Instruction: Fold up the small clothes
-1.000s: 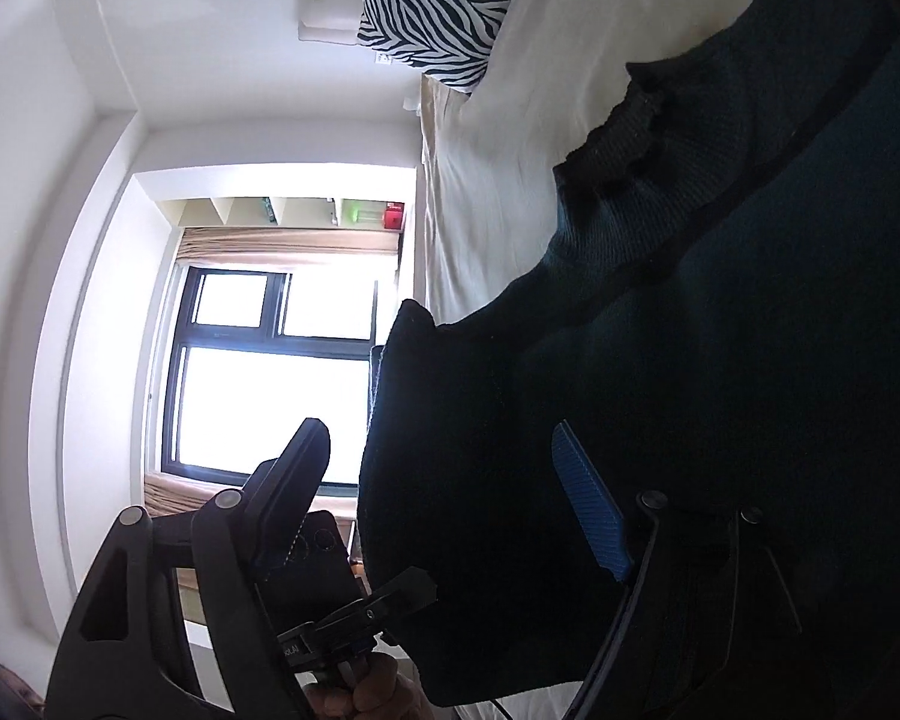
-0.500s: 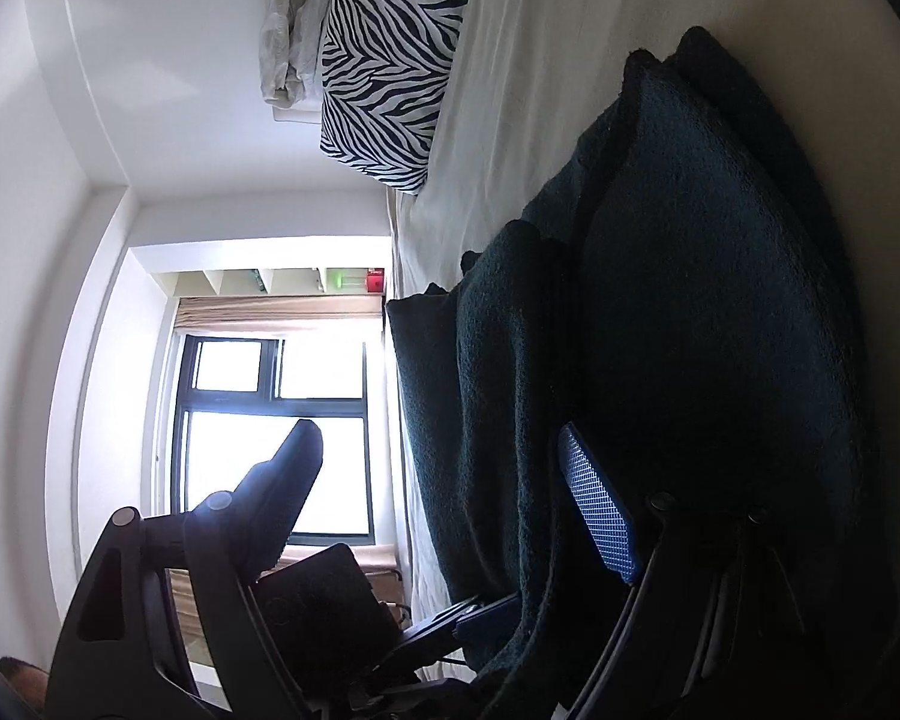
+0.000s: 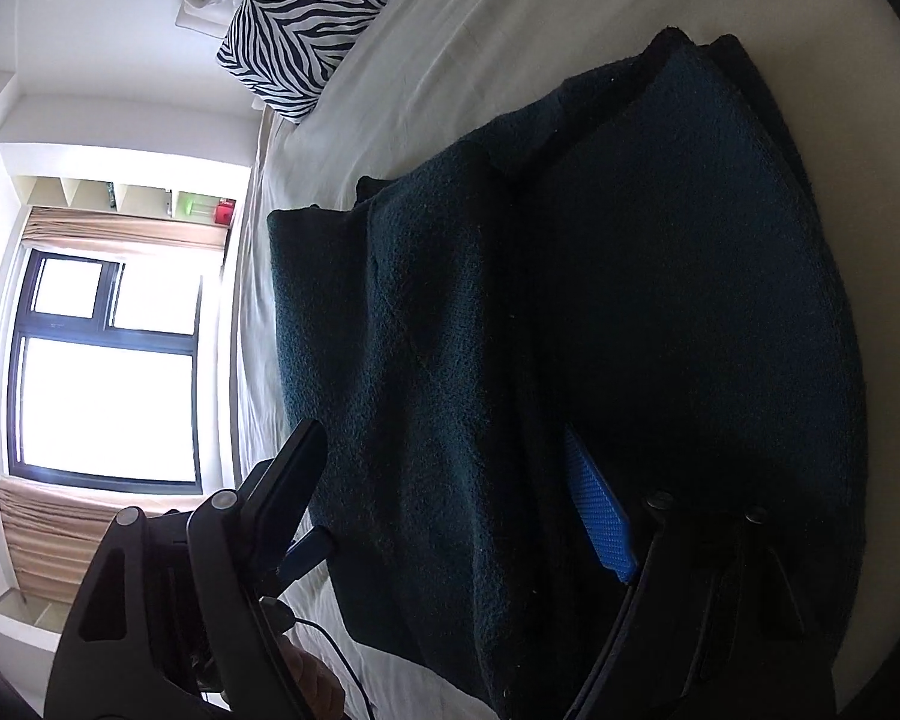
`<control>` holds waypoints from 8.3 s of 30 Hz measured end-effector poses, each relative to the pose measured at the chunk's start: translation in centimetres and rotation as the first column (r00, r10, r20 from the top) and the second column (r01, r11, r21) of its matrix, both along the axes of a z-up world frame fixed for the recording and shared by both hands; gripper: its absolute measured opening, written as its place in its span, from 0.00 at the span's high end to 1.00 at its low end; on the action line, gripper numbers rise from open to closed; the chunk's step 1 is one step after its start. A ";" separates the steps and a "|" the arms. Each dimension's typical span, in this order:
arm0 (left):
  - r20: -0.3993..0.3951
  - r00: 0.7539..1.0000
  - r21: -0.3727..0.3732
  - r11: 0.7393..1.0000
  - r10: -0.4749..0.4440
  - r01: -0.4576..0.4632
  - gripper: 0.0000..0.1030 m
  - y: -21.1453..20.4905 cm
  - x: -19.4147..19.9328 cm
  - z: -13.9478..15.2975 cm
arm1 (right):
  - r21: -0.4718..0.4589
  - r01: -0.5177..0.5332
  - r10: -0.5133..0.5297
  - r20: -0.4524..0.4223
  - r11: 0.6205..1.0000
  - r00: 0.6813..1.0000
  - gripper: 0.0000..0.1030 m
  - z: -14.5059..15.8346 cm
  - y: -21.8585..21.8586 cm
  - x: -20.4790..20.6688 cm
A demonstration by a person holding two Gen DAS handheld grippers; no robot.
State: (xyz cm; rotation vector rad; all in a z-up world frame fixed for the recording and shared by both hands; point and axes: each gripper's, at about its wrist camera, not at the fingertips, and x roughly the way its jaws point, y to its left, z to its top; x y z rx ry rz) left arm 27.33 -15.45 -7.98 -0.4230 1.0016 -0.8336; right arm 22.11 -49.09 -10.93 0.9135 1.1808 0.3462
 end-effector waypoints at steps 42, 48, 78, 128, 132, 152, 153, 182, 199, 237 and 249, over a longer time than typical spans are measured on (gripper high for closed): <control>0.046 0.996 0.306 0.950 -0.073 0.056 0.50 -12.1 12.5 -3.3 | -0.082 0.117 -0.110 0.079 0.990 0.991 0.86 -1.3 -12.3 -9.7; 0.135 0.985 0.379 0.924 -0.111 0.053 0.48 -13.1 11.9 -5.0 | -0.019 0.148 -0.146 0.086 0.989 0.986 0.84 -2.6 -12.5 -8.6; 0.151 0.982 0.368 0.928 -0.112 0.049 0.48 -8.7 -3.0 -3.8 | -0.021 0.097 -0.091 0.181 0.995 0.979 0.54 1.9 -5.7 -20.6; 0.144 0.990 0.407 0.912 -0.004 -0.055 0.59 6.5 -6.7 4.3 | -0.612 0.012 0.158 0.223 0.791 0.962 0.80 12.1 15.3 -14.9; 0.149 0.989 0.416 0.906 0.009 -0.071 0.59 11.2 -9.9 4.3 | -0.588 -0.021 0.199 0.239 0.808 0.950 0.80 12.6 21.0 -17.1; 0.034 0.994 0.329 0.938 0.104 -0.109 0.35 19.3 -10.4 -5.8 | -0.092 0.023 -0.013 0.100 0.996 0.995 0.72 -2.5 21.3 -15.7; 0.033 0.994 0.322 0.940 0.108 -0.113 0.34 19.5 -10.5 -5.9 | -0.060 0.022 -0.015 0.114 0.998 0.993 0.72 -2.9 21.0 -15.7; 0.077 0.965 0.121 0.958 0.252 -0.260 0.13 25.1 -17.5 -0.8 | -0.572 0.205 0.010 0.349 0.794 0.937 0.49 5.7 23.8 -27.7; 0.709 0.659 0.233 0.799 0.251 -0.555 0.00 21.8 -27.2 12.9 | -0.518 0.570 0.059 0.771 0.638 0.634 0.00 20.0 26.1 -34.5; 0.326 0.900 0.580 0.690 0.290 -0.433 0.00 20.9 -26.5 2.2 | -0.740 0.261 0.009 0.339 0.620 0.941 0.00 10.9 28.6 -31.2; 0.323 0.901 0.581 0.690 0.291 -0.431 0.00 21.0 -26.4 2.1 | -0.742 0.240 0.010 0.316 0.626 0.949 0.00 10.1 28.9 -30.9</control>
